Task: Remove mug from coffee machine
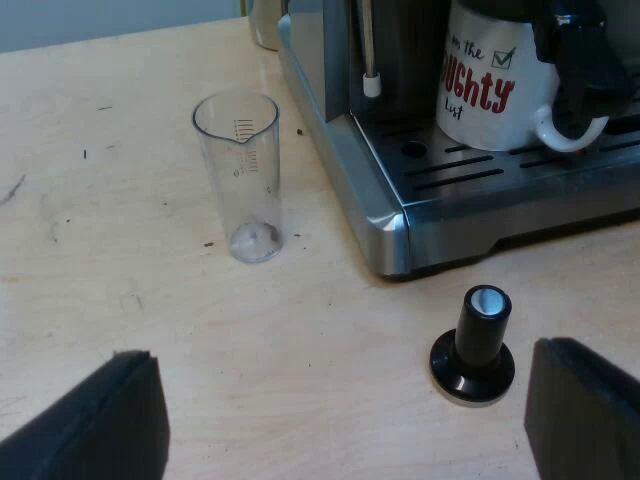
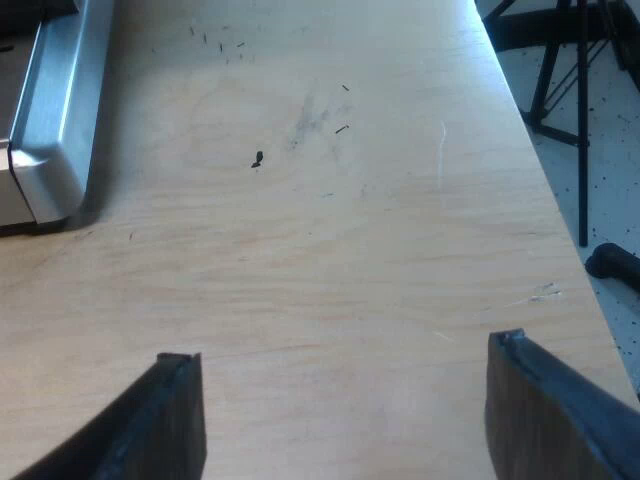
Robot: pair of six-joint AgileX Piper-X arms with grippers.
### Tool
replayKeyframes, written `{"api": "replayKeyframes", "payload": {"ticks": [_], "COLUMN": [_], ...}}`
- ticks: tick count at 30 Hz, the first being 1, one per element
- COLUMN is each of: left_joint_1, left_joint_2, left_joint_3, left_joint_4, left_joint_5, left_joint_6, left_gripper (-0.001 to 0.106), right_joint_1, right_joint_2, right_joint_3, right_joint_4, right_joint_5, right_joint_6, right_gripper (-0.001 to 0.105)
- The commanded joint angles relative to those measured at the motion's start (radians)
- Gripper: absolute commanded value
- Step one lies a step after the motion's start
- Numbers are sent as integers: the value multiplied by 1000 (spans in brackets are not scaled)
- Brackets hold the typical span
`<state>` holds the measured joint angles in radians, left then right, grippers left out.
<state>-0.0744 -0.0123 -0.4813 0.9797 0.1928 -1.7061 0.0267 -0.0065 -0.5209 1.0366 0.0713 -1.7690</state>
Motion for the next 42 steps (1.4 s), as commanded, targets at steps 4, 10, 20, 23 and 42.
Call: {"api": "replayKeyframes", "payload": {"ticks": [4, 10, 20, 23, 42], "left_joint_1": [2, 2, 2, 2, -1], "left_joint_2": [-39, -39, -39, -39, 73], "left_joint_3": [-5, -5, -5, -5, -25], "left_joint_4": [-16, -16, -28, -59, -219], "left_joint_5": [4, 5, 5, 5, 82], "left_joint_6": [7, 7, 5, 5, -85], "left_gripper": [79, 79, 79, 79, 79], "right_joint_1": [0, 0, 0, 0, 0], "right_joint_2": [-44, -44, -44, -44, 258], "right_joint_3": [-8, -8, -15, -34, -278], "right_joint_4": [-8, -8, -10, -10, -10], "right_joint_5": [-1, -1, -5, -5, -281], "right_joint_6": [-6, -6, -6, -6, -165], "right_gripper": [62, 62, 62, 62, 62]}}
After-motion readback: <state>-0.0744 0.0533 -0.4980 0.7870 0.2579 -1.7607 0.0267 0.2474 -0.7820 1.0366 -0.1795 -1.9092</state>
